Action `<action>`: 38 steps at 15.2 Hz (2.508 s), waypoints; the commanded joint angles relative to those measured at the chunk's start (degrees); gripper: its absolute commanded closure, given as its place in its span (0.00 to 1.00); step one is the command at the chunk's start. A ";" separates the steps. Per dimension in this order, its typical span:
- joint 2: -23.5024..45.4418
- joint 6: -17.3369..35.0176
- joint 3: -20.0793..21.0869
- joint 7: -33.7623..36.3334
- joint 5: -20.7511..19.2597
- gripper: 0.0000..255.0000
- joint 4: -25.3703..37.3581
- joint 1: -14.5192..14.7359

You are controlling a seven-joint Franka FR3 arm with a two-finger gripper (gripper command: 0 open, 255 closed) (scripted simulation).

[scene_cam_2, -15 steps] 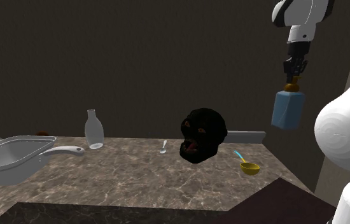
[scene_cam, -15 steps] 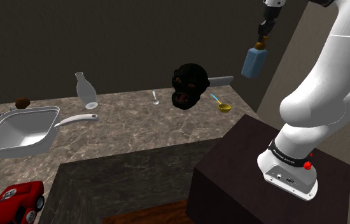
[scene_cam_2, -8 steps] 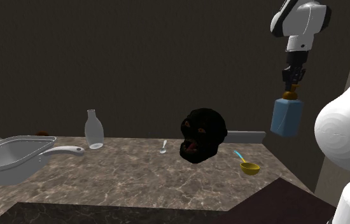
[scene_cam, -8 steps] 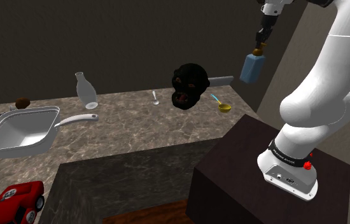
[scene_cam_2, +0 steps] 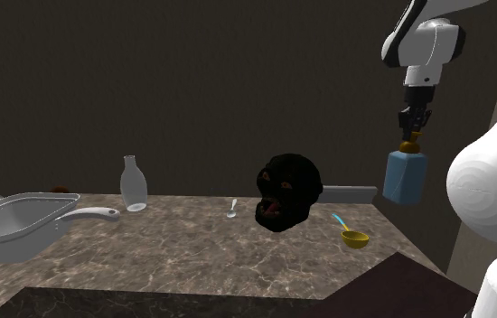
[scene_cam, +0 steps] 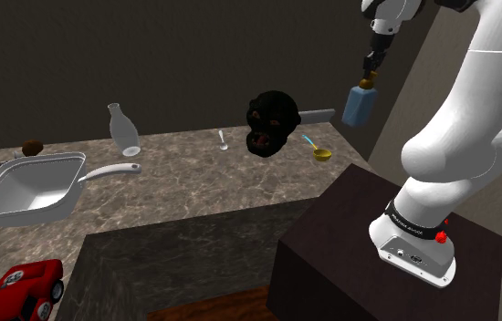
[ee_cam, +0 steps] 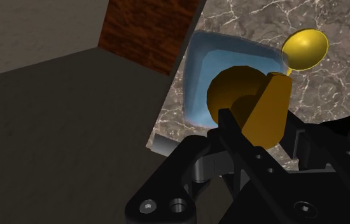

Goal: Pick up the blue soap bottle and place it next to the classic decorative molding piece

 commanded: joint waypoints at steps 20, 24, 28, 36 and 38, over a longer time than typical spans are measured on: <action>6.80 14.44 1.23 -2.43 3.69 1.00 -8.13 -0.84; 8.60 16.95 1.67 -3.08 4.67 1.00 -8.96 -1.16; 9.07 17.55 1.79 -3.24 4.92 1.00 -9.14 -1.25; 9.07 17.54 1.79 -3.23 4.92 0.00 -9.12 -1.25; 9.07 17.54 1.79 -3.23 4.92 0.00 -9.12 -1.25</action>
